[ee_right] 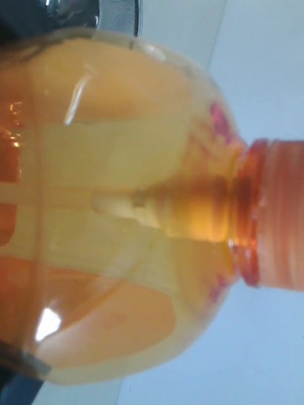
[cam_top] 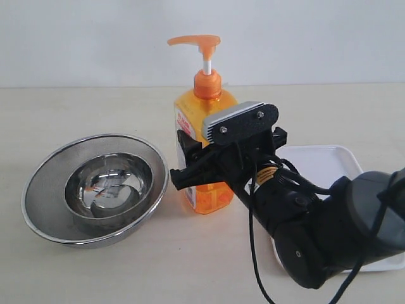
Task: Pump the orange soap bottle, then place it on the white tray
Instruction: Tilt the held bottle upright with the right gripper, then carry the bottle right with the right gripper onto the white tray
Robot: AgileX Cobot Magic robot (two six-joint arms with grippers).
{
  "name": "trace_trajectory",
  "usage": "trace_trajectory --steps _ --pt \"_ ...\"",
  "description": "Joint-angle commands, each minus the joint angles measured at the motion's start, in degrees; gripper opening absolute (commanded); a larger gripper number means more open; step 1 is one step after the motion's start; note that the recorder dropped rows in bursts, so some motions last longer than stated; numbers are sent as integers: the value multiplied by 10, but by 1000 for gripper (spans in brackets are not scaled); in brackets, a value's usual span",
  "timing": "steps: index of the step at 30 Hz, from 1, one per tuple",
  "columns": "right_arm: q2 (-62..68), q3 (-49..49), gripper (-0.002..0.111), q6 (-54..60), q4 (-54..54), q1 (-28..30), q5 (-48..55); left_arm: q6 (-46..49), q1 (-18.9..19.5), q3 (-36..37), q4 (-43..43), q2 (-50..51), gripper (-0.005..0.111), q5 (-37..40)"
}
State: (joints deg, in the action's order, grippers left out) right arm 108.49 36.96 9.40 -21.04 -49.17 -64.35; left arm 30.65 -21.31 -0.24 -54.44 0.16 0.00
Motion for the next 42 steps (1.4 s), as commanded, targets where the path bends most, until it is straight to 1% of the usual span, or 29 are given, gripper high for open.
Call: trace_trajectory --steps 1,7,10,14,19,23,25,31,34,36,39,42 --pt "-8 3 0 -5 -3 -1 -56 -3 1 2 0 -2 5 0" --pt "-23 3 0 -1 -11 -1 -56 11 1 2 0 -2 5 0" --pt "-59 -7 0 27 -20 -1 -56 11 1 2 0 -2 5 0" --pt "-131 -46 0 76 -68 -1 -56 11 1 2 0 -2 5 0" --pt "-195 -82 0 104 -102 -1 -56 11 1 2 0 -2 5 0" --pt "-245 -96 0 161 -139 -1 -56 11 1 2 0 -2 5 7" --pt "-263 -96 0 196 -159 -1 -56 11 1 2 0 -2 5 8" --pt "-273 -96 0 233 -218 2 -47 11 1 2 0 -2 5 8" --pt "-273 -96 0 224 -221 22 -12 11 1 2 0 -2 5 8" --pt "-273 -96 0 203 -214 47 13 11 1 2 0 -2 5 8" --pt "-273 -96 0 199 -184 76 49 11 1 2 0 -2 5 8" --pt "-273 -96 0 192 -178 97 62 11 1 2 0 -2 5 8"
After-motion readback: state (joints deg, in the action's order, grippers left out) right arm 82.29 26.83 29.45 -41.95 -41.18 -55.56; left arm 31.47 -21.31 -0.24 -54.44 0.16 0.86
